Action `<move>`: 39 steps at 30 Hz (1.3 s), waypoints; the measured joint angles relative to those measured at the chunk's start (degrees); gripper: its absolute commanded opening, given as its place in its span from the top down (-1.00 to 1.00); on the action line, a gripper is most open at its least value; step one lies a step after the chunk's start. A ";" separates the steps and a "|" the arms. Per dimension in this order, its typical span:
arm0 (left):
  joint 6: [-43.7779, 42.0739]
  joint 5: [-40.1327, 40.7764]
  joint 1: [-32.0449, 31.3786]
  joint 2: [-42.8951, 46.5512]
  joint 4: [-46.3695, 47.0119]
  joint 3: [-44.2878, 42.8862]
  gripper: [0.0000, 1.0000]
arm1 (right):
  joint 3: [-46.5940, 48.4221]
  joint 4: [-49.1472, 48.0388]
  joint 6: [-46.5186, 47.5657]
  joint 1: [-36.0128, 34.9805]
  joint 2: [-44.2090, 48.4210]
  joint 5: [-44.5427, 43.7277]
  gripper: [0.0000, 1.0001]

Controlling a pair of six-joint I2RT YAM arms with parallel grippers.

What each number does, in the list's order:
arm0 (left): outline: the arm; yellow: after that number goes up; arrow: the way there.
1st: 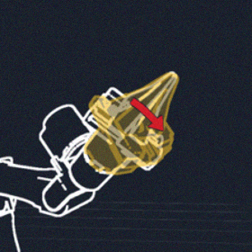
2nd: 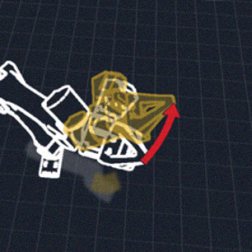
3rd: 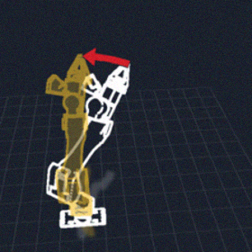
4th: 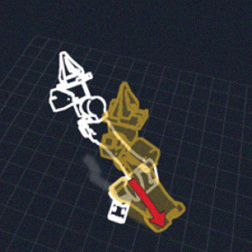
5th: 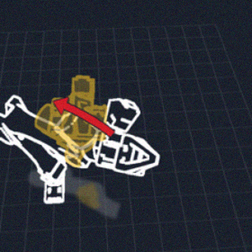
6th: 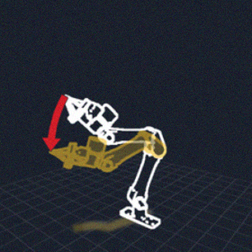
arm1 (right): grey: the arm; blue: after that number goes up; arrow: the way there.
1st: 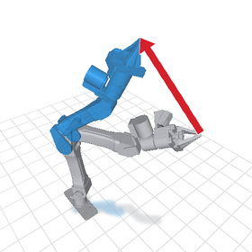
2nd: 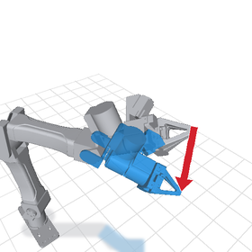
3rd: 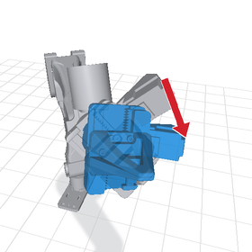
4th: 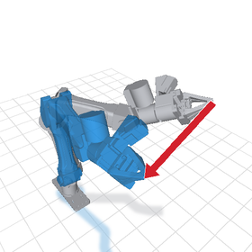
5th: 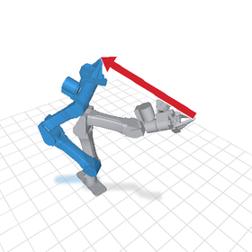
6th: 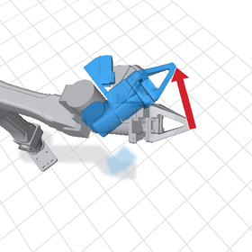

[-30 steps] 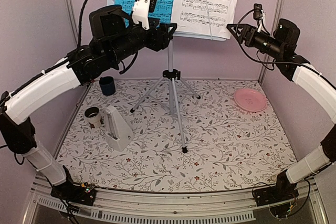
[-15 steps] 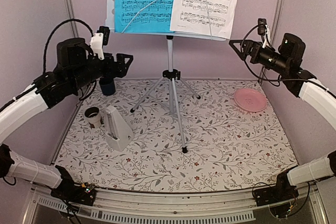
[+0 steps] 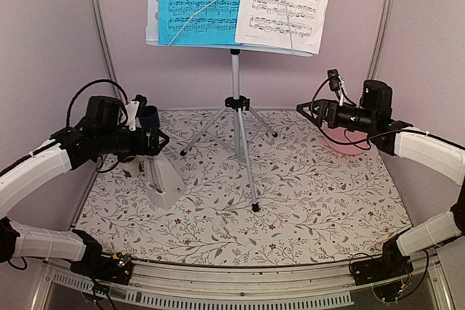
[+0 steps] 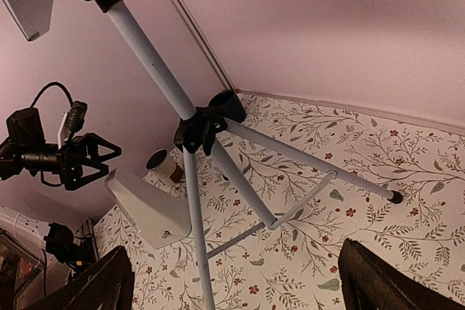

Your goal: Set up the instrument practice props

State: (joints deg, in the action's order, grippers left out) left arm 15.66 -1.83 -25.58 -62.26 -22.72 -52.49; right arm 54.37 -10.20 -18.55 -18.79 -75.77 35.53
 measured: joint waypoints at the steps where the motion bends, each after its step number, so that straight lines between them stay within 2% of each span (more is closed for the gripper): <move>1: -0.22 -0.81 0.00 -0.13 -0.02 0.61 -0.93 | -0.17 -0.61 -0.11 -0.20 -0.22 0.35 -1.00; 11: -1.77 -2.45 -1.92 0.24 -0.50 5.53 -0.74 | -0.94 -3.78 -0.79 -0.61 -1.68 2.45 -1.00; 14: -2.25 -0.46 -3.98 0.39 -1.22 6.14 -0.58 | -0.94 -4.59 -1.18 -0.68 -2.34 2.84 -1.00; 18: -2.95 2.47 -5.46 0.39 -1.38 6.19 -0.28 | -0.98 -5.03 -1.62 -0.72 -2.84 3.10 -1.00; 22: -3.58 3.63 -6.97 0.37 -0.61 6.49 -0.10 | -0.98 -5.42 -1.86 -0.74 -2.97 3.23 -1.00; 28: -3.32 4.79 -7.65 0.04 0.17 6.54 0.27 | -0.98 -5.68 -2.08 -0.85 -3.02 3.26 -1.00; 33: -0.70 4.94 -9.86 -0.11 0.79 6.64 0.43 | -0.98 -5.75 -2.32 -1.14 -3.43 3.54 -1.00; 39: 4.50 5.11 -16.81 -1.14 4.37 7.19 0.50 | -0.98 -5.68 -2.49 -1.73 -4.24 3.63 -1.00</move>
State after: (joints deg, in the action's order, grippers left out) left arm 20.16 3.29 -42.39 -63.40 -18.35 -45.30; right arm 53.39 -15.88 -21.04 -20.51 -80.01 39.16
